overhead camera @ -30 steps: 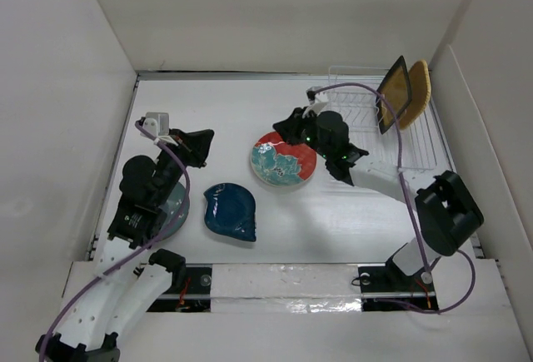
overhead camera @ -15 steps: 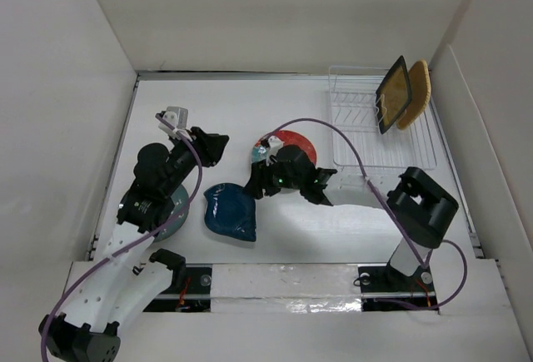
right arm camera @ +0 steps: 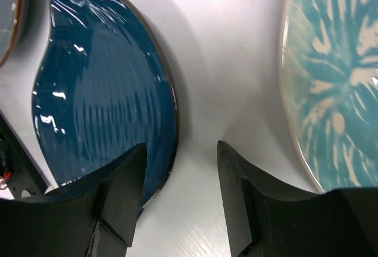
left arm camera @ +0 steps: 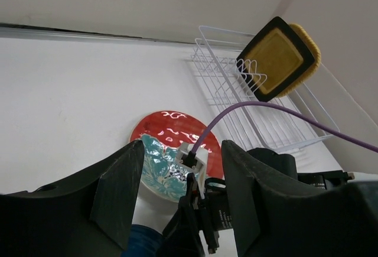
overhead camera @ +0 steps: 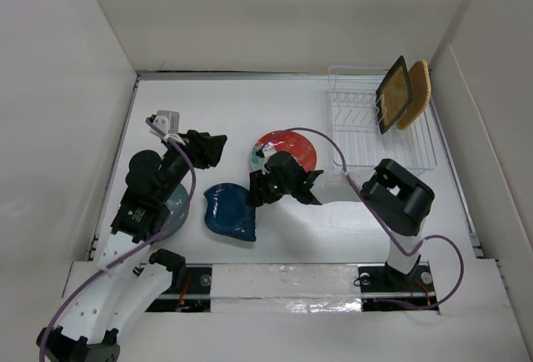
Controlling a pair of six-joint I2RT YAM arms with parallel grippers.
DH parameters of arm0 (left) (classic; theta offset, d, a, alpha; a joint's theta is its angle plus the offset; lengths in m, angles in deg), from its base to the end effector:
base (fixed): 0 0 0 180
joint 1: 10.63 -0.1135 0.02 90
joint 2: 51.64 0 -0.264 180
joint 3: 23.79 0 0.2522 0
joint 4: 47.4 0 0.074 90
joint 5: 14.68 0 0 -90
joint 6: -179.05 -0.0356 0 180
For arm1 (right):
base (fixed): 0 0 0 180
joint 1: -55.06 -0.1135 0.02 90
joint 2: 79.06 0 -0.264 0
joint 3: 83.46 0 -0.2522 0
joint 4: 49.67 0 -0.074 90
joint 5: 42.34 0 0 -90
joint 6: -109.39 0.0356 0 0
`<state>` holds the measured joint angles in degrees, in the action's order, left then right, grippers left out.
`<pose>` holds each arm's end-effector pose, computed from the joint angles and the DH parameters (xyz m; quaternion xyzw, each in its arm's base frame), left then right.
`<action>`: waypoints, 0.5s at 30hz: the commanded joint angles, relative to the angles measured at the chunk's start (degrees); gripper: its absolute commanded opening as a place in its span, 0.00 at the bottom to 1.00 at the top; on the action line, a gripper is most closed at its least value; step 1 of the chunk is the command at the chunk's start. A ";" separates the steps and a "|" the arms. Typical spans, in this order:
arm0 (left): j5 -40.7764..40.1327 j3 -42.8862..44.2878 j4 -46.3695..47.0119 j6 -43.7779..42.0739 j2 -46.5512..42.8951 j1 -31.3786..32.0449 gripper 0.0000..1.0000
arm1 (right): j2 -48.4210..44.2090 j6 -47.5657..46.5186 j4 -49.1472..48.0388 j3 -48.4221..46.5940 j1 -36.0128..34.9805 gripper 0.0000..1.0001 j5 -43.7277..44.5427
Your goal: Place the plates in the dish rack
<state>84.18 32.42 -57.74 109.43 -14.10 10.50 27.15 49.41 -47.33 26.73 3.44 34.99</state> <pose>0.1450 -0.0619 0.3709 0.0627 0.6515 -0.3145 0.6875 0.2307 0.3039 0.1493 -0.2148 0.8713 0.3563 0.2603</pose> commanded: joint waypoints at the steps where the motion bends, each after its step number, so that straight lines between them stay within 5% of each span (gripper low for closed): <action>1: 0.10 0.87 1.06 -1.05 -0.62 -0.21 0.52 | 2.76 0.83 -1.58 -2.21 -0.50 0.56 -2.00; 5: 0.28 0.70 1.50 -1.04 -0.80 -0.21 0.52 | 4.79 1.18 -2.11 -4.94 -0.50 0.50 -2.19; 12: -0.42 0.87 0.98 -1.22 -2.47 -0.21 0.52 | 3.93 2.76 -3.60 -4.25 -0.50 0.00 -1.57; 15: -0.08 0.87 1.24 -1.13 -3.35 -0.21 0.53 | 0.33 2.59 -5.01 -3.10 -0.50 0.00 -2.89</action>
<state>84.10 32.42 -58.85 109.01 -16.00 10.50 31.55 53.39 -50.54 22.84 3.42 32.21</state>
